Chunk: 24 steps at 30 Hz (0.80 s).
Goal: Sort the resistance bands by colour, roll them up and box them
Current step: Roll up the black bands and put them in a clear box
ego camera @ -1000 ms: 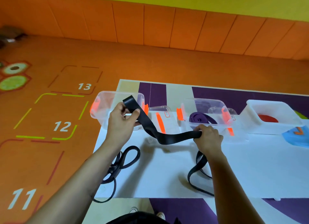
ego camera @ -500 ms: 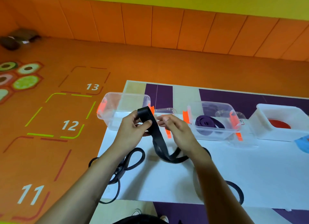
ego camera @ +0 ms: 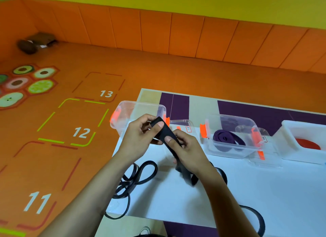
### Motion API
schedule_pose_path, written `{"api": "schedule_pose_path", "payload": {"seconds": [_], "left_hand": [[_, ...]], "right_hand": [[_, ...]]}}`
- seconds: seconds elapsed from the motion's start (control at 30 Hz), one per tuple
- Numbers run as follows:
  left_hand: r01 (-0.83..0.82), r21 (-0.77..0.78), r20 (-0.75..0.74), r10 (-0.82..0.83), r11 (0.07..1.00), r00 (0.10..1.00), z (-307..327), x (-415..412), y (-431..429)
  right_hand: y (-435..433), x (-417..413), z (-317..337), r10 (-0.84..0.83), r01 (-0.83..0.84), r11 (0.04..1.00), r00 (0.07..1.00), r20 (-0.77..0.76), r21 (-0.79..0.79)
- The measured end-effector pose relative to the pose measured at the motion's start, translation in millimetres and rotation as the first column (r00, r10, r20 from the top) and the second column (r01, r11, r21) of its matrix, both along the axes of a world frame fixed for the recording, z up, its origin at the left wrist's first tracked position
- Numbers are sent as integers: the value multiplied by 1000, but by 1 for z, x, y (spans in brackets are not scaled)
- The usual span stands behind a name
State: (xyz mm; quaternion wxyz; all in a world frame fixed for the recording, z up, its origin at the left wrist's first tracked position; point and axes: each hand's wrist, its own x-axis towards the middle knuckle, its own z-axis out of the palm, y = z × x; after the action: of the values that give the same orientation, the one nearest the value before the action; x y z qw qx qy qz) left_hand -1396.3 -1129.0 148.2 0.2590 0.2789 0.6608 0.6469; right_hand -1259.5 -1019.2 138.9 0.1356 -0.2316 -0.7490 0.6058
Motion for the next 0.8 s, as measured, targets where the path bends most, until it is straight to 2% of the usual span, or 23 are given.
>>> {"api": "schedule_pose_path", "payload": {"seconds": [0.1, 0.2, 0.23, 0.3, 0.37, 0.43, 0.47, 0.53, 0.63, 0.8], "left_hand": [[-11, 45, -85, 15, 999, 996, 6, 1, 1], [-52, 65, -181, 63, 997, 982, 11, 2, 1], [-63, 56, -254, 76, 996, 964, 12, 2, 0], [-106, 46, -501, 114, 993, 858, 14, 1, -2], [-158, 91, -726, 174, 983, 665, 17, 0, -2], [-181, 128, -824, 206, 975, 527, 18, 4, 1], [-180, 131, -841, 206, 975, 500, 18, 7, 2], [-162, 102, -841, 172, 982, 513, 13, 14, 3], [-123, 35, -797, 102, 992, 595, 5, 20, 1], [9, -108, -649, -78, 994, 757, 3, 12, -7]], "right_hand": [[3, -2, 8, 32, -31, 999, 999, 14, -44], [7, 0, 17, 123, -117, 977, 992, 22, -180], [6, 0, 19, 139, -129, 968, 990, 29, -217], [3, -1, 23, 124, -112, 964, 992, 34, -241], [-2, -5, 28, 105, -96, 967, 994, 24, -234], [-7, -9, 33, 73, -65, 969, 997, 26, -238], [-9, -10, 35, 38, -31, 971, 999, 25, -237], [-11, -12, 34, -52, 55, 981, 998, 21, -188], [-8, -9, 27, -144, 148, 981, 989, 42, -126], [-9, -3, 15, -95, 102, 990, 993, 73, -99]]}}
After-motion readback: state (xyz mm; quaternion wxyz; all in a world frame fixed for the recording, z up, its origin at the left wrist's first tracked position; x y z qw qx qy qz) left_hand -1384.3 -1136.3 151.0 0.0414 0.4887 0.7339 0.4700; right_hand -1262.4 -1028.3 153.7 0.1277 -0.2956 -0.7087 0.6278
